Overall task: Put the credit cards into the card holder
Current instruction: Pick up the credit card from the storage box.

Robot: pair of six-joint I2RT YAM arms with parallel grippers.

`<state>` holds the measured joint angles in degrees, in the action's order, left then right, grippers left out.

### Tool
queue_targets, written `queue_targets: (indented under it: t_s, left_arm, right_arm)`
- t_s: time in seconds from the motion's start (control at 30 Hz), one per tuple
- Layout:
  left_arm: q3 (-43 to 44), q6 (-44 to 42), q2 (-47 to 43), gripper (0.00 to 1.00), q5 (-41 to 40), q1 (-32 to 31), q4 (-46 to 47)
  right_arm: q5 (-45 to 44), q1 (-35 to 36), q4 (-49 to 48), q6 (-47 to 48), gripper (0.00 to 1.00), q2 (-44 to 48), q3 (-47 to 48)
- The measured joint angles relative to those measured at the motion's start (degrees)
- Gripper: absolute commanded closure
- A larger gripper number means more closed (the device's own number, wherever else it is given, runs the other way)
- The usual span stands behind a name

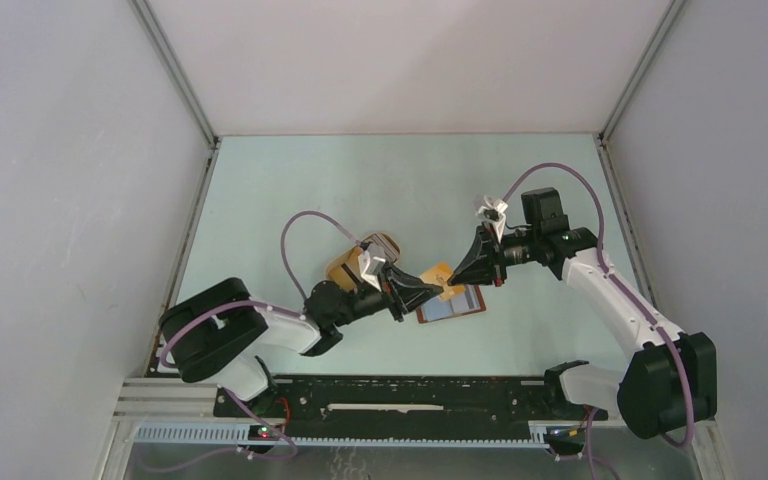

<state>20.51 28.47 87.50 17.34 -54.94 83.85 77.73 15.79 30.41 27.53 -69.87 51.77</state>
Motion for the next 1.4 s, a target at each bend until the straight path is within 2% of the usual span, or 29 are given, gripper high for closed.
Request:
queue_targets:
  t_s: [0.07,0.13,0.2,0.3,0.43,0.7,0.9,1.1,1.4]
  left_arm:
    - [0.02,0.63,0.2,1.0,0.44,0.28,0.15]
    - [0.02,1.36,0.39,1.0,1.22,0.81,0.07]
    - [0.02,2.27,0.48,1.0,2.58,1.6,0.02]
    - [0.02,4.26,0.46,1.0,5.44,3.15,-0.04]
    - [0.04,6.56,-0.09,1.0,10.73,4.92,-3.69]
    - [6.32,0.83,-7.67,1.0,15.85,4.98,-34.18]
    - [8.85,-4.66,-12.2,1.0,16.17,4.98,-47.98]
    - [10.6,-7.13,-12.46,1.0,16.98,4.98,-54.47]
    - [10.8,-8.0,-12.48,1.0,17.64,4.96,-56.61]
  right_arm:
    - [-0.15,0.07,0.24,0.35,0.56,0.0,0.0]
    - [-0.52,0.28,0.63,1.01,0.42,0.0,0.02]
    - [-1.55,0.44,1.84,2.64,0.34,0.11,0.17]
    - [-3.63,0.31,4.87,4.81,0.3,0.15,1.2]
    - [-5.42,0.02,8.26,7.28,0.29,0.15,3.43]
    - [-7.8,1.05,12.02,8.5,0.31,-0.9,5.44]
    - [-9.16,2.01,14.43,9.44,0.36,-3.52,6.34]
    - [-9.2,3.69,15.23,9.66,0.42,-4.15,6.49]
    - [-10.32,5.86,15.21,9.73,0.5,-6.86,6.78]
